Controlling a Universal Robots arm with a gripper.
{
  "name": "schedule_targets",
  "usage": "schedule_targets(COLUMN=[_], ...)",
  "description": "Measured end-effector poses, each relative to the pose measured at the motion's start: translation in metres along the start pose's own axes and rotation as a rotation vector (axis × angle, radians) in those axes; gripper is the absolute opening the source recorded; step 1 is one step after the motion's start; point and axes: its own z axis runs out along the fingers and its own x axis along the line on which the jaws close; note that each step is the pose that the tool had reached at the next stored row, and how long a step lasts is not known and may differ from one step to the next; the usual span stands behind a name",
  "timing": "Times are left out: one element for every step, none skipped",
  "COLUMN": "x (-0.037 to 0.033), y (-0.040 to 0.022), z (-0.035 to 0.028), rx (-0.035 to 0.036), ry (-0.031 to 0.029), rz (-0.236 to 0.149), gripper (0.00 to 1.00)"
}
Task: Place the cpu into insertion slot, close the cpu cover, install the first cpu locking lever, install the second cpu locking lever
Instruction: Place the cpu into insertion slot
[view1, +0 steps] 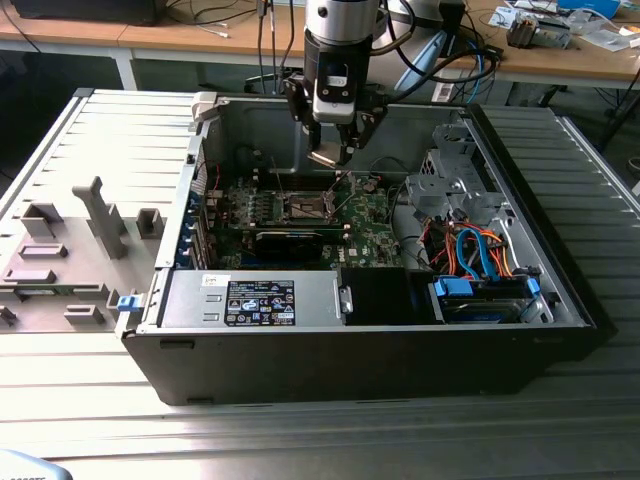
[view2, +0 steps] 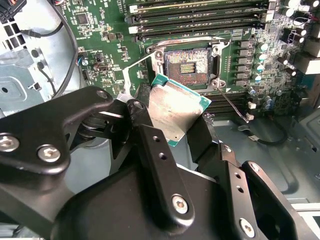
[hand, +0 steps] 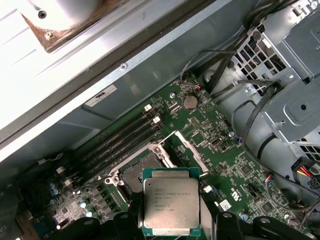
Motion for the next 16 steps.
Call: schedule_targets(x=[0.0, 0.0, 0.0, 0.0, 0.0, 0.0, 0.0, 0.0, 0.0, 0.0, 0.0, 0.0, 0.0, 0.0, 0.0, 0.0], y=[0.0, 0.0, 0.0, 0.0, 0.0, 0.0, 0.0, 0.0, 0.0, 0.0, 0.0, 0.0, 0.0, 0.0, 0.0, 0.0], z=[0.0, 0.0, 0.0, 0.0, 0.0, 0.0, 0.0, 0.0, 0.0, 0.0, 0.0, 0.0, 0.0, 0.0, 0.0, 0.0], rx=[-0.0001, -0.0001, -0.0001, -0.0002, -0.0002, -0.0002, -0.0002, -0.0003, -0.0003, -0.0003, -0.0004, -0.0004, -0.0005, -0.0005, -0.0006, -0.0006], ry=[-0.0001, -0.0004, -0.0005, -0.0006, -0.0008, -0.0009, -0.0011, -0.0013, -0.0015, -0.0017, -0.0018, -0.0021, -0.0022, -0.0023, -0.0024, -0.0025], rz=[0.001, 0.003, 0.005, 0.006, 0.008, 0.01, 0.013, 0.014, 0.016, 0.019, 0.021, 0.023, 0.025, 0.026, 0.027, 0.029], gripper=[0.54, 0.54, 0.54, 0.54, 0.54, 0.54, 0.54, 0.54, 0.54, 0.54, 0.54, 0.54, 0.54, 0.54, 0.54, 0.54])
